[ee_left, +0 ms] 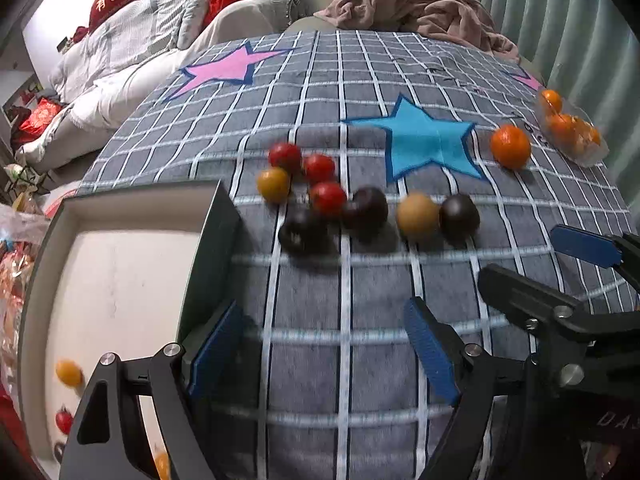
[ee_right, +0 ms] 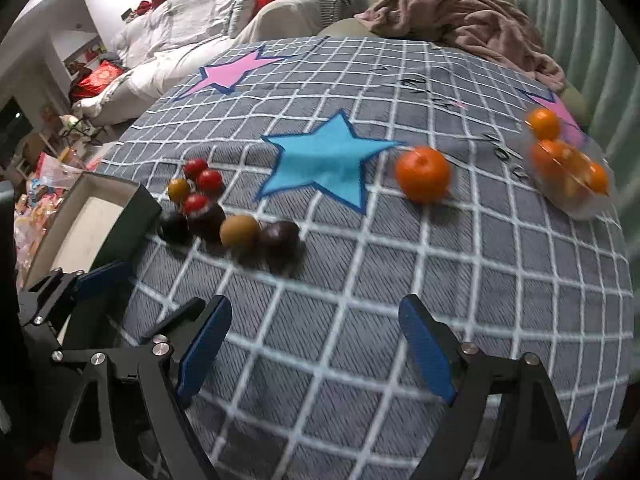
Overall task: Organize fruits
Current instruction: 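Move both tools back over the fruits on the cloth, then grasp a dark plum with the right tool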
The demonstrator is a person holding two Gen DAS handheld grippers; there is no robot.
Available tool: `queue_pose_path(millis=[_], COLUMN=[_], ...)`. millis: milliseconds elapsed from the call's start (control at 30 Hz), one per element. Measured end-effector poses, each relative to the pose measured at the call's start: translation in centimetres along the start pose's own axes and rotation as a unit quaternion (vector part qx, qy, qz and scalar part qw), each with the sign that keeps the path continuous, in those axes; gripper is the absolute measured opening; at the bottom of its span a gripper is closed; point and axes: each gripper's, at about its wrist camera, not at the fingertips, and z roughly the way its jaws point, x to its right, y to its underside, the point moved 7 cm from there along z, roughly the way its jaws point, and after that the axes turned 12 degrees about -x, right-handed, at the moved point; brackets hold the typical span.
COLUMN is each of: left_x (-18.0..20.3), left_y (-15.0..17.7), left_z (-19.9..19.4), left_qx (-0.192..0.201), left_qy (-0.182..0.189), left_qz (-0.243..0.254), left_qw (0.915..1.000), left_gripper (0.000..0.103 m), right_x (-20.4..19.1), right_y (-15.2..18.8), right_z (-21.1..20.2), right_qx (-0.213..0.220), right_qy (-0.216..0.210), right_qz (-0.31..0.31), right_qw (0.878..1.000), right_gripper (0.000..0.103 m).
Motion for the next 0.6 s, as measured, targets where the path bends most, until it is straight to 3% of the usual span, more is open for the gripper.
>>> queue_pose_path(millis=[67,167,300,433,533,600], left_x=[0.1,0.0,-0.1,0.1,0.0,0.1], left_y=[-0.6,-1.0,-1.3,-2.0,-2.4,-2.3], left_z=[0.2,0.9,1.1,1.4,1.5,1.2], left_qx=[0.007,0.007,0.016,-0.008,-0.004,0.006], left_qy=[-0.001,0.004,0.012,0.02,0.016,0.025], left_qz=[0.004,0.001,0.003,0.007,0.002,0.004], left_qw=[1.0,1.0,0.9998,0.9997,0.9999,0.9997], left_gripper=[0.085,0.103,0.103,0.103,0.102,0.088], right_x=[-0.4,-1.1,-1.9,-2.1,-1.6,-1.0], right_y=[-0.9,-1.6,-2.1,-2.4,-2.1,-1.5], right_z=[0.5,1.4,2.1,2.2,1.3,0.6], right_qx=[-0.004,-0.018,-0.017,-0.016,0.002,0.011], right_qy=[-0.005,-0.011,-0.006,-0.019,-0.029,-0.043], right_qz=[-0.009,-0.026,-0.045,-0.047,-0.036,-0.026], right_qw=[1.0,0.999,0.999,0.999,0.999,0.999], right_gripper=[0.078,0.064,0.057,0.025,0.025,0.026])
